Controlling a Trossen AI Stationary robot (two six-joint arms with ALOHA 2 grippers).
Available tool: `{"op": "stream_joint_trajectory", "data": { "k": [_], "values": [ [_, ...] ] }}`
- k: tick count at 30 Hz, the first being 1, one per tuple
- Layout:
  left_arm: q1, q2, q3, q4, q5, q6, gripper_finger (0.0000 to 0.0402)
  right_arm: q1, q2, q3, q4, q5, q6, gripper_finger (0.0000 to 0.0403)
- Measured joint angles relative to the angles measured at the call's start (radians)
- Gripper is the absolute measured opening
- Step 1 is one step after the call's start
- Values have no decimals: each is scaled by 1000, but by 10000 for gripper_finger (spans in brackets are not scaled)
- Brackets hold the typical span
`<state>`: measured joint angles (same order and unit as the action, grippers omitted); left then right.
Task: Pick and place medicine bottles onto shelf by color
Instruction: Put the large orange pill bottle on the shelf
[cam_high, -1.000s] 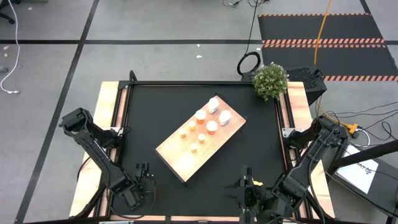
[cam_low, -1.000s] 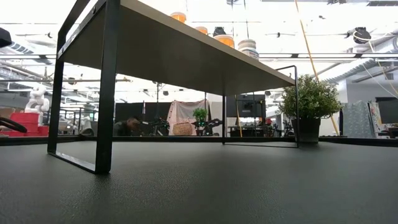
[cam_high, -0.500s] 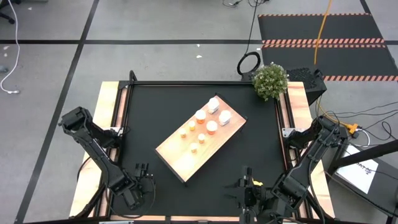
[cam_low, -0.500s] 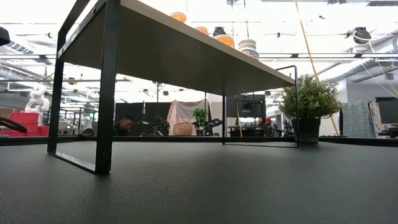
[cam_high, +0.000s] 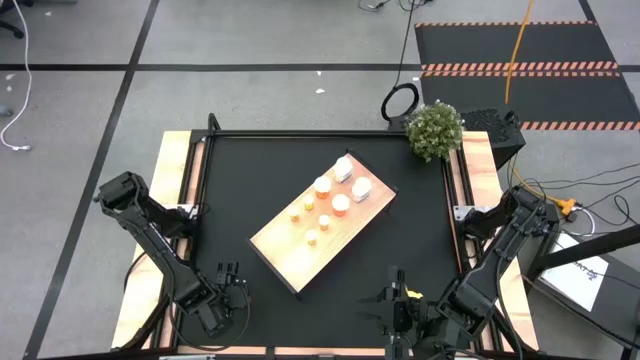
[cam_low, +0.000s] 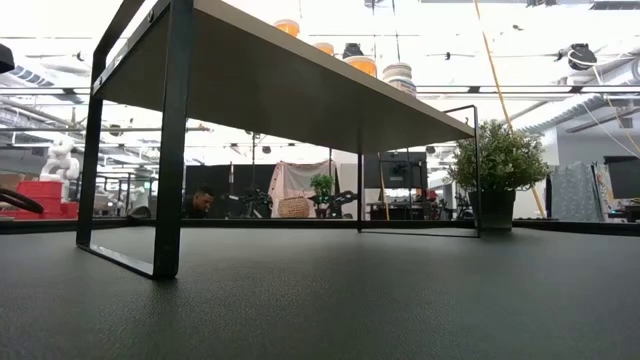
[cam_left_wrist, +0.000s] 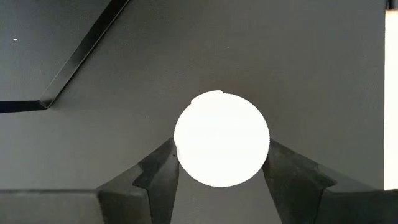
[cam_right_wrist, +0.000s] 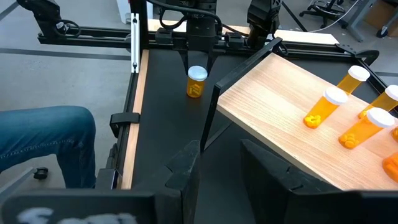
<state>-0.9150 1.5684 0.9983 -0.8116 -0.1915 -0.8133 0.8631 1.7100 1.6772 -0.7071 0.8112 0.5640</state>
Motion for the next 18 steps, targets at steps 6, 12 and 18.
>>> {"op": "stream_joint_trajectory", "data": {
  "k": [6,12,18],
  "values": [
    [0,0,9,-7,21,18,206,0,0,0,0,0,0,106],
    [1,0,127,-108,33,60,206,0,0,0,0,0,-8,106],
    [7,0,309,-256,17,126,205,0,0,0,-1,0,-51,106]
  ]
}}
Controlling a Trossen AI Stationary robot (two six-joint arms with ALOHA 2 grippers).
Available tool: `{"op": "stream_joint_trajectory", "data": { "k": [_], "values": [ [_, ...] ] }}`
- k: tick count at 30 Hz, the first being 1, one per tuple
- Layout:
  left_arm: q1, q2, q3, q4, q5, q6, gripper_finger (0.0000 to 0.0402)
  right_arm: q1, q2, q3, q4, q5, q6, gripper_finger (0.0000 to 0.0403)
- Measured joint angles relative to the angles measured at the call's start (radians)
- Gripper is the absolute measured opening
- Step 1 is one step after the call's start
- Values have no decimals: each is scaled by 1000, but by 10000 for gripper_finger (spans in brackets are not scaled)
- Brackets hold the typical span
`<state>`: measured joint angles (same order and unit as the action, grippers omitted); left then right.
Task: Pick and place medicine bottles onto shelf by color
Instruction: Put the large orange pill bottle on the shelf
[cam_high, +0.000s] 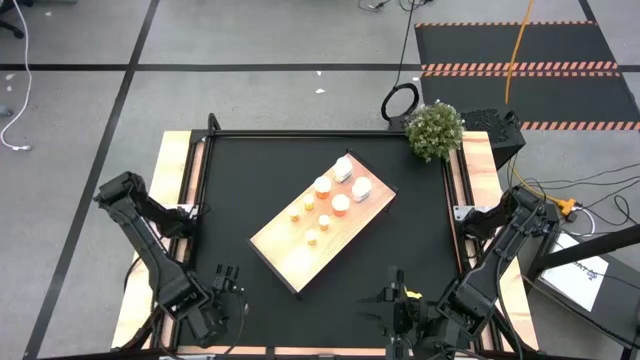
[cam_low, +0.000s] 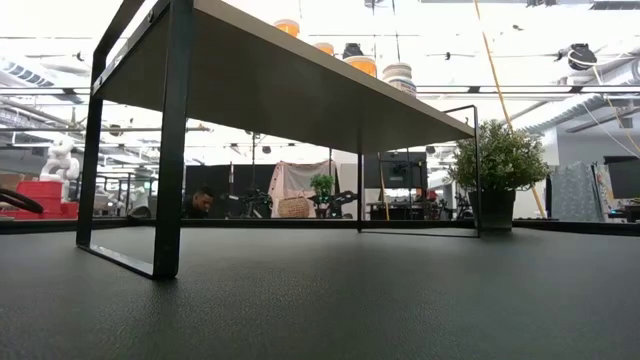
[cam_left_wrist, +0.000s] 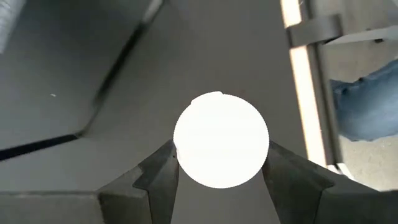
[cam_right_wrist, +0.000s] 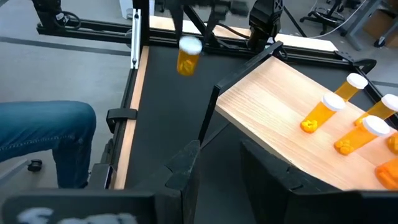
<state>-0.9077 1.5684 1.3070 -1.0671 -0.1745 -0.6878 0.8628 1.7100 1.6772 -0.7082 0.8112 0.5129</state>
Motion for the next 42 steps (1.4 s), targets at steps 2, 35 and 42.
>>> {"op": "stream_joint_trajectory", "data": {
  "k": [2,35,42],
  "values": [
    [7,0,56,-50,-2,18,205,0,0,0,0,0,-11,106],
    [231,0,441,-434,-11,307,205,-46,0,0,-5,-1,-163,106],
    [323,0,521,-459,-11,422,205,-46,0,0,1,-1,-156,106]
  ]
}}
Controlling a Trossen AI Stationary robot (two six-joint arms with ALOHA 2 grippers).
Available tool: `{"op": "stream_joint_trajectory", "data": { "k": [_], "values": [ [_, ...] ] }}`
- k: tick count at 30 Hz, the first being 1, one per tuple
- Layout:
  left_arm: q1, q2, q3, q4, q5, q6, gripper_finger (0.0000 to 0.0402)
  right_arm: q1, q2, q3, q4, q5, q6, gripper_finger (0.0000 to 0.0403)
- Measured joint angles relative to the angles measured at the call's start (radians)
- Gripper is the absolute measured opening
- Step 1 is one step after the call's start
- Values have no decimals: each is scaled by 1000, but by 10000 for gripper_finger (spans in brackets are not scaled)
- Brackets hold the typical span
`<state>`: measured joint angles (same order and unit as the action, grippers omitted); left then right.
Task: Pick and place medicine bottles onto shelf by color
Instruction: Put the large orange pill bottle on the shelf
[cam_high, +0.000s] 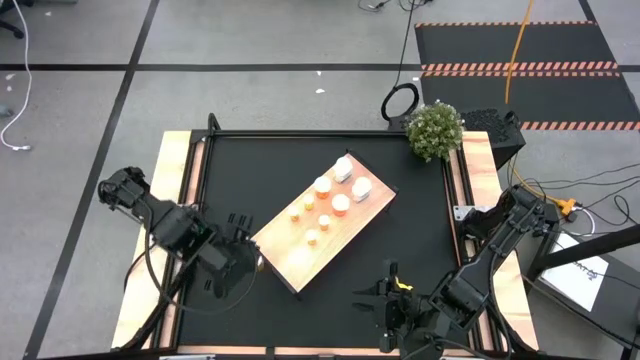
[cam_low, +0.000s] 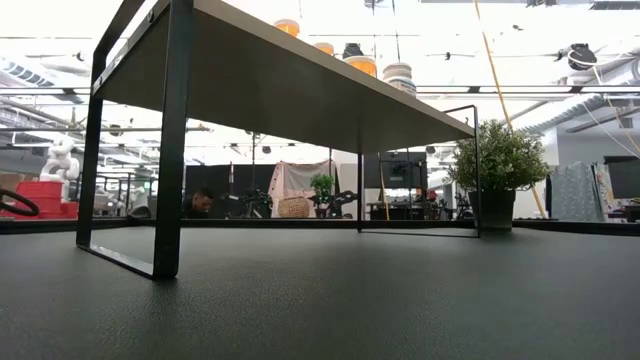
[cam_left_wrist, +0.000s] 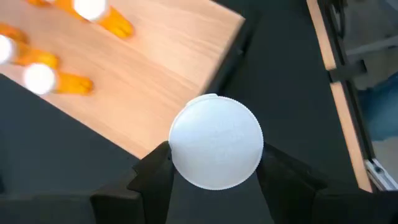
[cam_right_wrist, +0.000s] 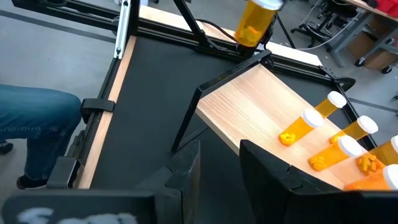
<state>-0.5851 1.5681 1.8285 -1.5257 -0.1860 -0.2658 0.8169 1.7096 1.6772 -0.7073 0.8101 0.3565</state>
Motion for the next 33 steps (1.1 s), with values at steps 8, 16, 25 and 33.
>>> {"op": "stream_joint_trajectory", "data": {
  "k": [8,16,25,33],
  "values": [
    [139,0,29,-1,-1,132,205,0,0,0,0,-1,16,106],
    [257,0,29,0,-1,184,205,0,0,0,-1,-3,15,106],
    [275,0,-45,23,-1,182,205,3,0,0,-1,-4,37,106],
    [272,1,-174,104,-17,166,205,3,0,0,-1,-4,51,106]
  ]
}}
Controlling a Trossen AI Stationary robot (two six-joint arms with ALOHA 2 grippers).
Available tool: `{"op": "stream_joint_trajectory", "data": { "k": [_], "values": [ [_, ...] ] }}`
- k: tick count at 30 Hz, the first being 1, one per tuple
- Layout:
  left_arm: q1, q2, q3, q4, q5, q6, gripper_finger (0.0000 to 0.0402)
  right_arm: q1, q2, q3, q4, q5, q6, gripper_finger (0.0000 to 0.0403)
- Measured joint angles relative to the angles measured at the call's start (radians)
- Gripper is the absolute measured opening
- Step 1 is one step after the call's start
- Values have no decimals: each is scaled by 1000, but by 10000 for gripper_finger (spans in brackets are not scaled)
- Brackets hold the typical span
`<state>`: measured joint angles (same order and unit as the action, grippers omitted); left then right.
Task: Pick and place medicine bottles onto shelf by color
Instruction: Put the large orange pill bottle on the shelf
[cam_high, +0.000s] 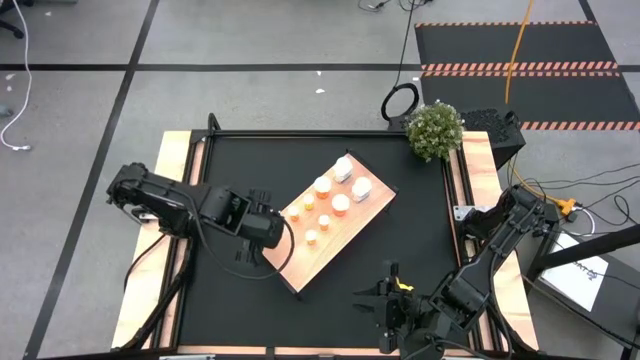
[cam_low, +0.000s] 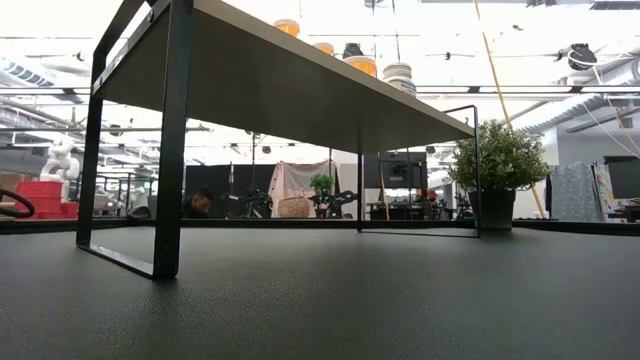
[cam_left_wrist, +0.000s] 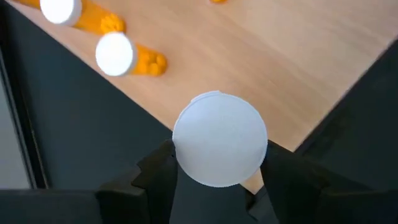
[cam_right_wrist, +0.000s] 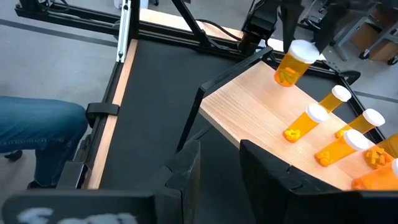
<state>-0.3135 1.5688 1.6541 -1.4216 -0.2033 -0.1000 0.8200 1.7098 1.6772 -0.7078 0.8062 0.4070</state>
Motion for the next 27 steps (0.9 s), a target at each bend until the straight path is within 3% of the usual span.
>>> {"op": "stream_joint_trajectory", "data": {
  "k": [27],
  "values": [
    [25,-12,-38,67,7,36,215,0,0,0,0,-4,0,106]
  ]
}}
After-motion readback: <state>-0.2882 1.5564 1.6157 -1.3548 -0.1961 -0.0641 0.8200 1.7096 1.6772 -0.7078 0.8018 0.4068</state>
